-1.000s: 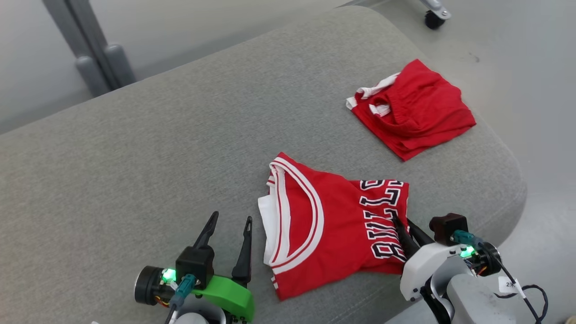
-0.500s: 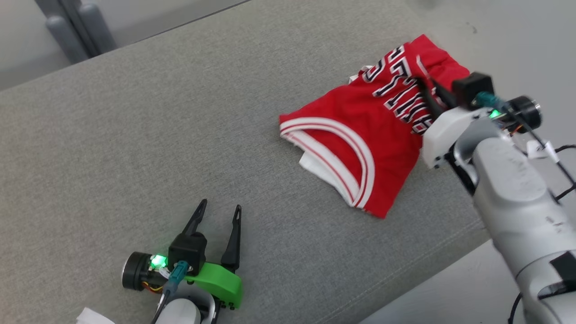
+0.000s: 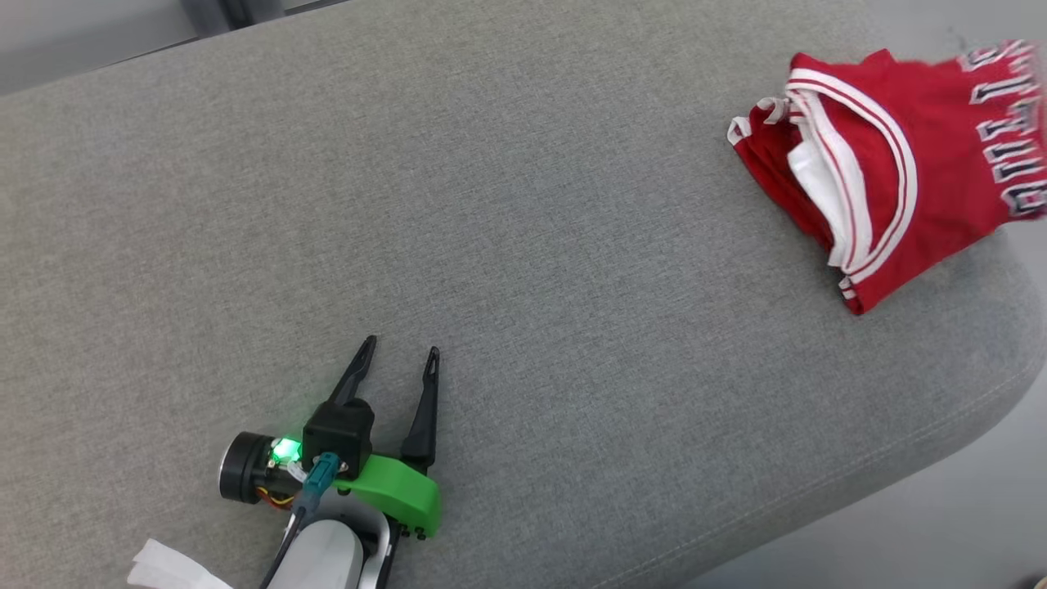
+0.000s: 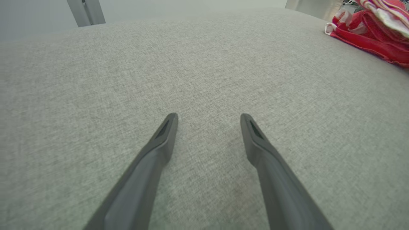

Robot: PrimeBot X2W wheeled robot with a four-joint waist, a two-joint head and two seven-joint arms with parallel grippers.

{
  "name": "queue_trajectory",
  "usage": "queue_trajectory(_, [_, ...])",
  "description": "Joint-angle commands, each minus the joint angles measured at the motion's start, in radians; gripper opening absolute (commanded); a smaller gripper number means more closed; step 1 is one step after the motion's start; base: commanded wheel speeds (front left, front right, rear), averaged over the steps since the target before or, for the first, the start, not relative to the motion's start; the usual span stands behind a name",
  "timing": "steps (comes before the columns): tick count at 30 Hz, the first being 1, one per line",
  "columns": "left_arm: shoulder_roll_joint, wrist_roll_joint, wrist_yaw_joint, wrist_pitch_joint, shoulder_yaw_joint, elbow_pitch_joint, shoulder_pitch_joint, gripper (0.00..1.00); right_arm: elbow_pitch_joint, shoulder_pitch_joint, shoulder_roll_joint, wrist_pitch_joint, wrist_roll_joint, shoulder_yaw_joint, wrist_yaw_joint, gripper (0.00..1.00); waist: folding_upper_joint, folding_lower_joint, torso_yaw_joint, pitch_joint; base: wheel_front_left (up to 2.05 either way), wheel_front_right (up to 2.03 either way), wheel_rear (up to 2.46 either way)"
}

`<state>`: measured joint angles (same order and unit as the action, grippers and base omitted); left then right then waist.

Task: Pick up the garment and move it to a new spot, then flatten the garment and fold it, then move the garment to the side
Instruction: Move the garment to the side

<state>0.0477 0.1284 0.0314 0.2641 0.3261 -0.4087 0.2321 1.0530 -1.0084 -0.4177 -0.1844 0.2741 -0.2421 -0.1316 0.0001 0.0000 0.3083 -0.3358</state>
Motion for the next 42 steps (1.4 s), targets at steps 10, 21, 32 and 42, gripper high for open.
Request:
queue_trajectory(10, [0.006,0.026,-0.028,0.0,-0.032,0.013,-0.015,1.0,-0.214,0.109,0.239,-0.08,-0.042,-0.05,0.002,1.0,-0.0001,0.0,-0.017,0.041,0.0,0.0,0.0])
queue_trajectory(21, [0.006,0.034,-0.063,0.0,-0.1,0.064,-0.056,1.0,-0.647,0.457,0.351,-0.081,-0.315,0.136,0.002,1.0,-0.0001,0.0,-0.143,0.123,0.0,0.0,0.0])
queue_trajectory(32, [0.005,0.039,-0.078,0.0,-0.164,0.094,-0.129,1.0,-0.685,0.719,0.364,-0.081,-0.384,0.177,0.002,1.0,-0.0001,0.0,-0.268,0.198,0.0,0.0,0.0])
queue_trajectory(42, [0.006,0.083,-0.058,-0.001,-0.219,0.103,-0.216,1.0,-0.666,0.832,0.364,-0.081,-0.415,0.174,0.002,1.0,-0.0001,0.0,-0.318,0.27,0.0,0.0,0.0])
